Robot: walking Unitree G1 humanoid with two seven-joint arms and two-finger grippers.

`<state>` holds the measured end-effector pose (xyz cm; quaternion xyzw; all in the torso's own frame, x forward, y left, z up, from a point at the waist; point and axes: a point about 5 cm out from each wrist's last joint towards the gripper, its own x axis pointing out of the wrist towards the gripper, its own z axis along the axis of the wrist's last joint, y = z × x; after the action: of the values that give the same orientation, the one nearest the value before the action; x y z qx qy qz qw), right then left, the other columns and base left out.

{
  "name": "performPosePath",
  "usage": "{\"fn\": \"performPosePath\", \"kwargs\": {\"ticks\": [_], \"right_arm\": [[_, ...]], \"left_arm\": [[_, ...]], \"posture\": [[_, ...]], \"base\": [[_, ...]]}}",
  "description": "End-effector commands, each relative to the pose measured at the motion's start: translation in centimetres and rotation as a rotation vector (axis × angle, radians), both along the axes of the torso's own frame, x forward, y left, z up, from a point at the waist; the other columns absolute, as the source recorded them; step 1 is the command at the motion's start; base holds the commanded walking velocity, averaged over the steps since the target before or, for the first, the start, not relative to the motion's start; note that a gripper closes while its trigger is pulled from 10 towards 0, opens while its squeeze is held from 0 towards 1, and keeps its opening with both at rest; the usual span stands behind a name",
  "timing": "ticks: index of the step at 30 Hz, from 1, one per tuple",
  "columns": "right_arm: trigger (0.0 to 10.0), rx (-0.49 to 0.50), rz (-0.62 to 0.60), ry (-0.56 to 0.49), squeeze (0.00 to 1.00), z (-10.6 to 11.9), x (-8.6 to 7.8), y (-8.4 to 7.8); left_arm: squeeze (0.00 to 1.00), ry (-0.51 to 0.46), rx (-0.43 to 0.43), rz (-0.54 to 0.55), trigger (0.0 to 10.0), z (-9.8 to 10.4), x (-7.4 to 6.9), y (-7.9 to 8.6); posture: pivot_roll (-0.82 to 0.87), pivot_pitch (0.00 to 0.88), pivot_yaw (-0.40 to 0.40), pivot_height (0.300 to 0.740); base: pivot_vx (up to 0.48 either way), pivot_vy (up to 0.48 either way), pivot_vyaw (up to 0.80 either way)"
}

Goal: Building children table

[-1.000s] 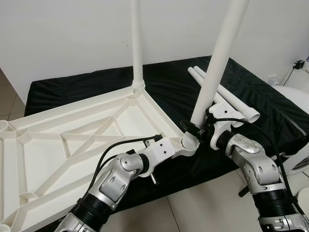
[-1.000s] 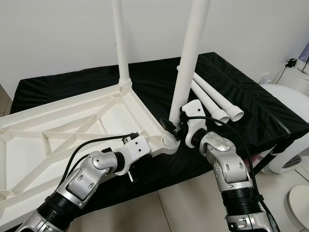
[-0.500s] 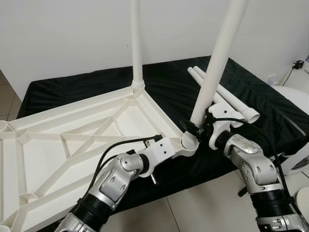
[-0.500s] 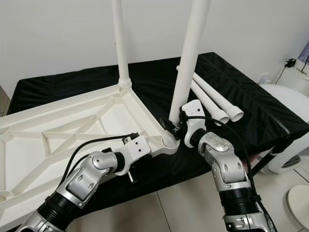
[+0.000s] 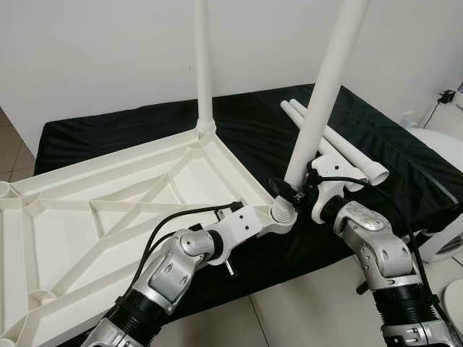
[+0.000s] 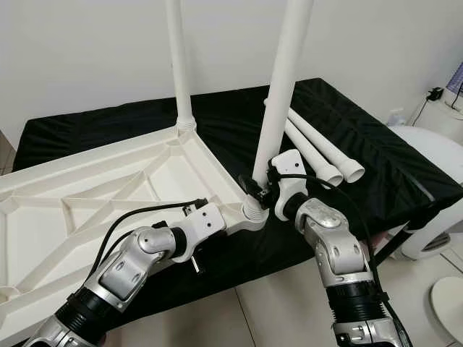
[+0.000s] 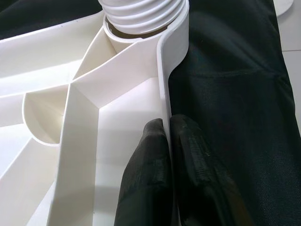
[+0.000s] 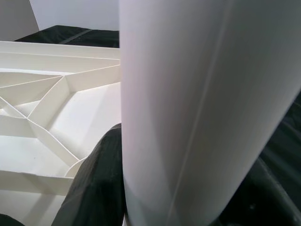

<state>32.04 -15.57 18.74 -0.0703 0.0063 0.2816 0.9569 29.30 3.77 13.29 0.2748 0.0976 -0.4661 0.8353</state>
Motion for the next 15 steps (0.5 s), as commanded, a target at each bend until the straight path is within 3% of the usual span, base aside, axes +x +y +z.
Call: {"fn": "performPosePath", "kwargs": {"ticks": [1, 15], "right_arm": [[10.0, -0.029, -0.036, 0.143, 0.0, -3.4, -0.3, -0.4], [10.0, -0.023, -0.089, 0.164, 0.0, -4.4, -0.1, -0.8]], "left_arm": [[0.0, -0.016, 0.031, 0.05, 10.0, -0.2, 0.4, 0.7], [0.0, -0.017, 0.028, 0.048, 10.0, -0.1, 0.3, 0.7]], "posture": [[-0.13, 0.085, 0.033, 0.74], [-0.13, 0.087, 0.033, 0.74]], "base": [[0.0, 0.0, 0.0], [0.0, 0.0, 0.0]]}}
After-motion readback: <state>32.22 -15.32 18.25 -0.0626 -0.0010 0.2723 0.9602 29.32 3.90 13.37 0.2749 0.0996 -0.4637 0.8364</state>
